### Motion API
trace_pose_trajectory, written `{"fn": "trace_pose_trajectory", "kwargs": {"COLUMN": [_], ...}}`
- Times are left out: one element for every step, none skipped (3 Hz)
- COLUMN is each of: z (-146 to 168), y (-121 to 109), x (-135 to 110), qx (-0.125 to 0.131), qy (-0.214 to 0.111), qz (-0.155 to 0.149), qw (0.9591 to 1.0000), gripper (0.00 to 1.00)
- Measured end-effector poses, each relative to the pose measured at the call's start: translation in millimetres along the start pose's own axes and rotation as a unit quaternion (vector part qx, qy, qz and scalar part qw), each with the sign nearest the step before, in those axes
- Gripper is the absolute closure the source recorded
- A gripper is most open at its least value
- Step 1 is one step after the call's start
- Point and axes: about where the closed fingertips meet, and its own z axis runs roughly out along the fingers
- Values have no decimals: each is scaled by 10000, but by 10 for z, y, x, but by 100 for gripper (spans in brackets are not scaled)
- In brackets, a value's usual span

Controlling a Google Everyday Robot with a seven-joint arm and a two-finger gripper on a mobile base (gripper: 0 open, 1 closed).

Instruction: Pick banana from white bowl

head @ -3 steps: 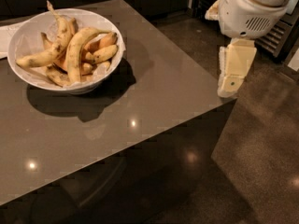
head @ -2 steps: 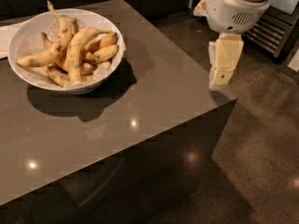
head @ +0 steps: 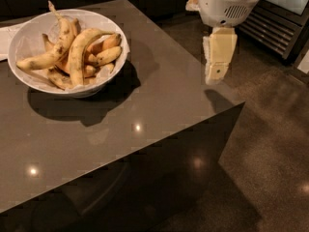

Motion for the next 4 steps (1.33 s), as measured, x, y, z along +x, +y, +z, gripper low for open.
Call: {"fn": "trace_pose_trajectory", "kwargs": {"z": [16, 81, 190, 183], "y": [-105, -325, -571, -603], "x": [-73, -214, -409, -450], "qx": [170, 282, 268, 297], "qy": [59, 105, 38, 7], "qz": [-150, -444, -767, -794], "qw": [9997, 9986, 9967, 9964], "gripper": [0, 0, 0, 0]}}
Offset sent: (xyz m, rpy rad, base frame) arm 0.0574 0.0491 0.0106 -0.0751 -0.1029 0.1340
